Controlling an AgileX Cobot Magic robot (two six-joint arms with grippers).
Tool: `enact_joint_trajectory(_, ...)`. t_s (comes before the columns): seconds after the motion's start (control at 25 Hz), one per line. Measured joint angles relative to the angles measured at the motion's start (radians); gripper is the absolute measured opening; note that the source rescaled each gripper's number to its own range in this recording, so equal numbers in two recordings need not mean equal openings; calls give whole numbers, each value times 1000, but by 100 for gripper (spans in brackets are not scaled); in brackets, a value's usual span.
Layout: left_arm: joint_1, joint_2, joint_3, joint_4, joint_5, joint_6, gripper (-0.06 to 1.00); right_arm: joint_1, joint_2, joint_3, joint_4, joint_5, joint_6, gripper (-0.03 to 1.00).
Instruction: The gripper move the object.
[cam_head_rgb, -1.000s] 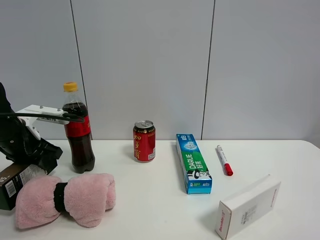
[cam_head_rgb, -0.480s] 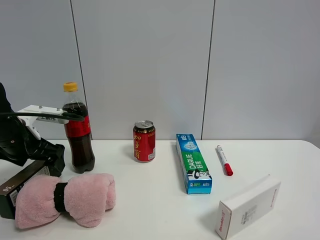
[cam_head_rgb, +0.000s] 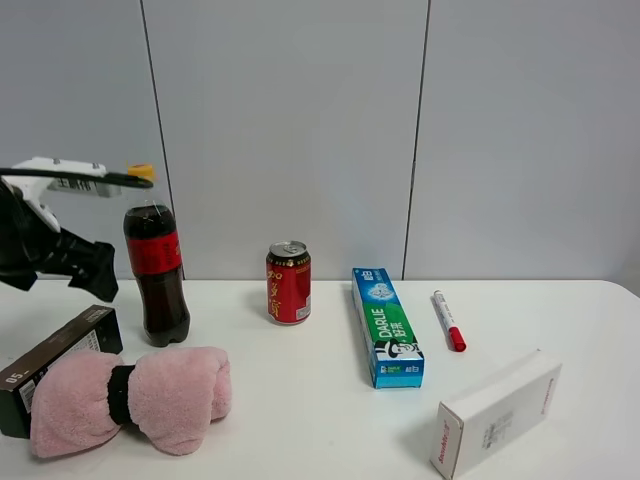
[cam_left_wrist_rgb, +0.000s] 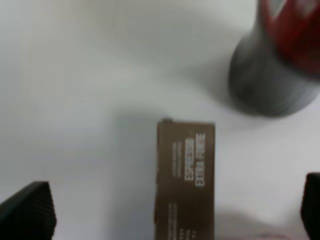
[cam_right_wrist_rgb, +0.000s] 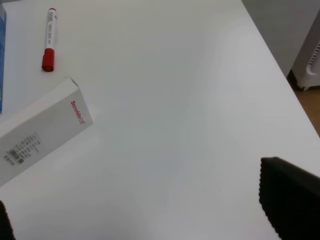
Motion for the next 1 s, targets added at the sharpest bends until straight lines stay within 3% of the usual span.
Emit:
enact_joint_trajectory(0.24, 0, -231, 0, 0, 57, 0, 99, 0, 0, 0, 0, 0, 0, 100)
enact_joint_trajectory(0.64, 0, -698, 0, 0, 253, 0, 99, 0, 0, 0, 0, 0, 0, 100)
enact_joint_trajectory(0.76, 0, -815, 0, 0, 349, 0, 99, 0, 0, 0, 0, 0, 0, 100)
enact_joint_trajectory(1.0, 0, -1007, 0, -1, 640, 0, 99, 0, 0, 0, 0, 0, 0, 100)
